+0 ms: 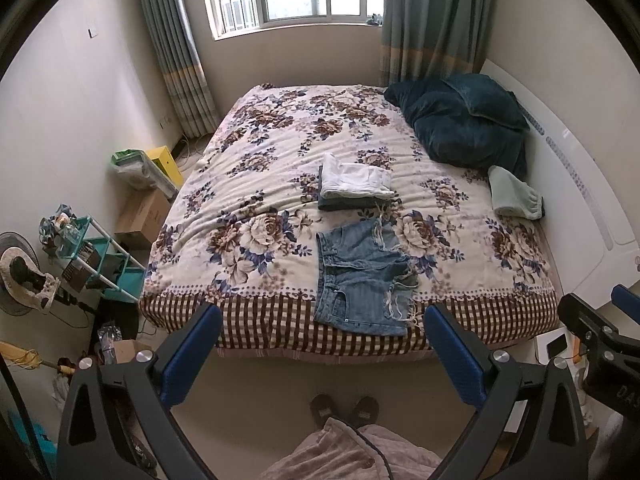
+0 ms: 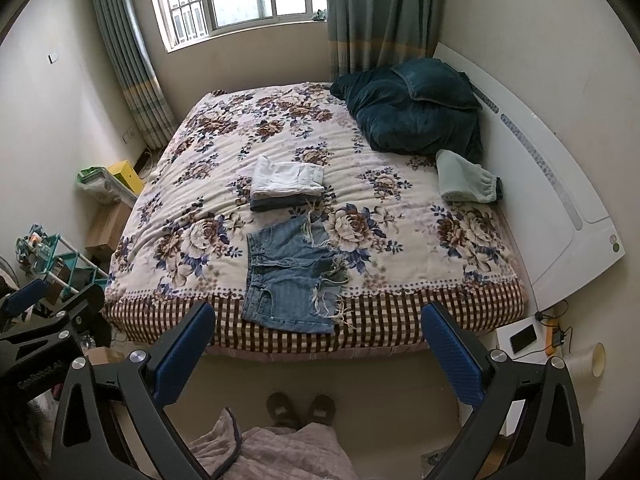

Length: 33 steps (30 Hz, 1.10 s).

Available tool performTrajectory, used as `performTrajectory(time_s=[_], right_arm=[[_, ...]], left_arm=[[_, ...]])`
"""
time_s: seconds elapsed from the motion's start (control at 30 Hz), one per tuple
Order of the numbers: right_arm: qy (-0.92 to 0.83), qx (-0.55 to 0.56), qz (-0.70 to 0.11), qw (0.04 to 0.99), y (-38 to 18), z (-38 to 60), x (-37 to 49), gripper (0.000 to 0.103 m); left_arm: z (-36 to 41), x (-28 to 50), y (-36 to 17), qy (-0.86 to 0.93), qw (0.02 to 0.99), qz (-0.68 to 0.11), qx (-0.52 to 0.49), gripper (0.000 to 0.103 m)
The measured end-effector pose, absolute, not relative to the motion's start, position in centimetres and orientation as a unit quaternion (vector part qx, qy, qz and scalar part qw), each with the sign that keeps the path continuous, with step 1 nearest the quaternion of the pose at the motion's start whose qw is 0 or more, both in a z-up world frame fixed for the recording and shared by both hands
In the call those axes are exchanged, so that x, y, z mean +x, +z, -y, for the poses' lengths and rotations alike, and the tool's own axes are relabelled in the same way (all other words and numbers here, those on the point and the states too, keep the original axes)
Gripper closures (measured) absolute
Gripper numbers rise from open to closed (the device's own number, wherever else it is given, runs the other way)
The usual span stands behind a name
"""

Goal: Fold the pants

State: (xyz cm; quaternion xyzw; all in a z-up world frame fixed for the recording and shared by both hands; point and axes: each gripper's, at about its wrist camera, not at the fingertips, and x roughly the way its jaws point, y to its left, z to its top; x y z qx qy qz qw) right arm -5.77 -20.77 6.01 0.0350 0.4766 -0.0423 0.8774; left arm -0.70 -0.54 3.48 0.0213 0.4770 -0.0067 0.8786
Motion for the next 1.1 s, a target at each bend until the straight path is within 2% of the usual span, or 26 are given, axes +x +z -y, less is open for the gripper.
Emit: performTrajectory(time_s=[1.1], right_arm=[[-0.043,0.032,-0.476,0.878,6.4,21.9,-6.3,0.000]], left_arm=[[0.8,-0.5,4.4,-0.009,0.882,-0.471,0.022,0.000]])
